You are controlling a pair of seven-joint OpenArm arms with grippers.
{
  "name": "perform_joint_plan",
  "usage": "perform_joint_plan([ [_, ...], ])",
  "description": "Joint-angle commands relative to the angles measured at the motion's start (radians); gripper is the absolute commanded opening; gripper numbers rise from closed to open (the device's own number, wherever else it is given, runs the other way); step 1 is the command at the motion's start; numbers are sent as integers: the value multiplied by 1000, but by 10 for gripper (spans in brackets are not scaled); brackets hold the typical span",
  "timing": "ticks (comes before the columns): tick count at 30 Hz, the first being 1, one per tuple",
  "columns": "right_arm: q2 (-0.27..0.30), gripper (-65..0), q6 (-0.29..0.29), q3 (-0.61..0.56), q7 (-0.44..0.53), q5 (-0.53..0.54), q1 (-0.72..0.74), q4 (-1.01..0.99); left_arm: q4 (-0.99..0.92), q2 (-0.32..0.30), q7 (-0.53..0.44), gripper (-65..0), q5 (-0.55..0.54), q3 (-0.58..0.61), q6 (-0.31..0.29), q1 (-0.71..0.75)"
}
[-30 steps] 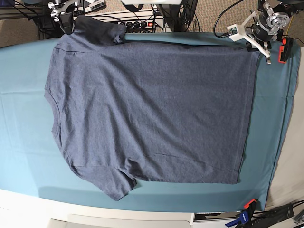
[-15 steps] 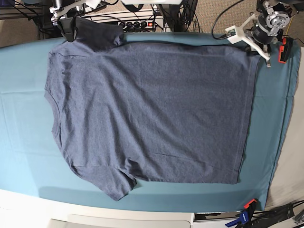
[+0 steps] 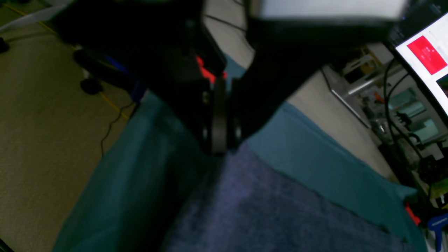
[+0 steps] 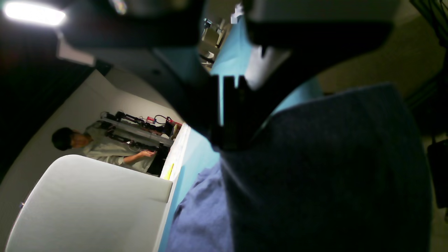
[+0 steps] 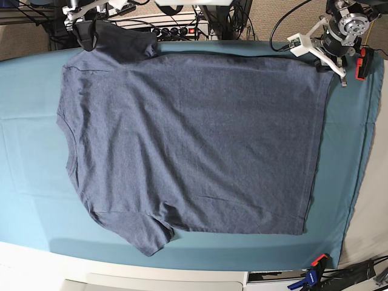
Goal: Fold the T-shirt properly
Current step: 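Pull the shoulders apart with both grippers to smooth the shirt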
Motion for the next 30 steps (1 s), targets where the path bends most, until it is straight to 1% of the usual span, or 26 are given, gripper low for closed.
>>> perform_joint_plan([
  [1, 8, -650, -19, 4, -9, -17, -26, 16, 15, -17, 11, -650, 9, -5, 11, 5],
  [6, 8, -650, -19, 4, -24, -46, -69, 16, 15, -17, 37, -650, 8, -5, 12, 17],
  [13, 8, -650, -20, 4, -41, -51, -113, 16, 15, -17, 77, -650, 10, -5, 14, 108],
  [15, 8, -650, -20, 4, -45, -58, -124, 16, 15, -17, 84, -650, 13, -5, 43, 134],
  [20, 5, -650, -19, 4, -51, -60, -127, 16, 15, -17, 86, -650, 90, -5, 82, 179],
  [25, 5, -650, -19, 4, -68, -66, -127, 16, 15, -17, 107, -650, 95, -5, 84, 194],
  [30, -30, -650, -20, 4, -68, -66, -127, 16, 24, -14, 107, -650, 95, -5, 84, 205],
])
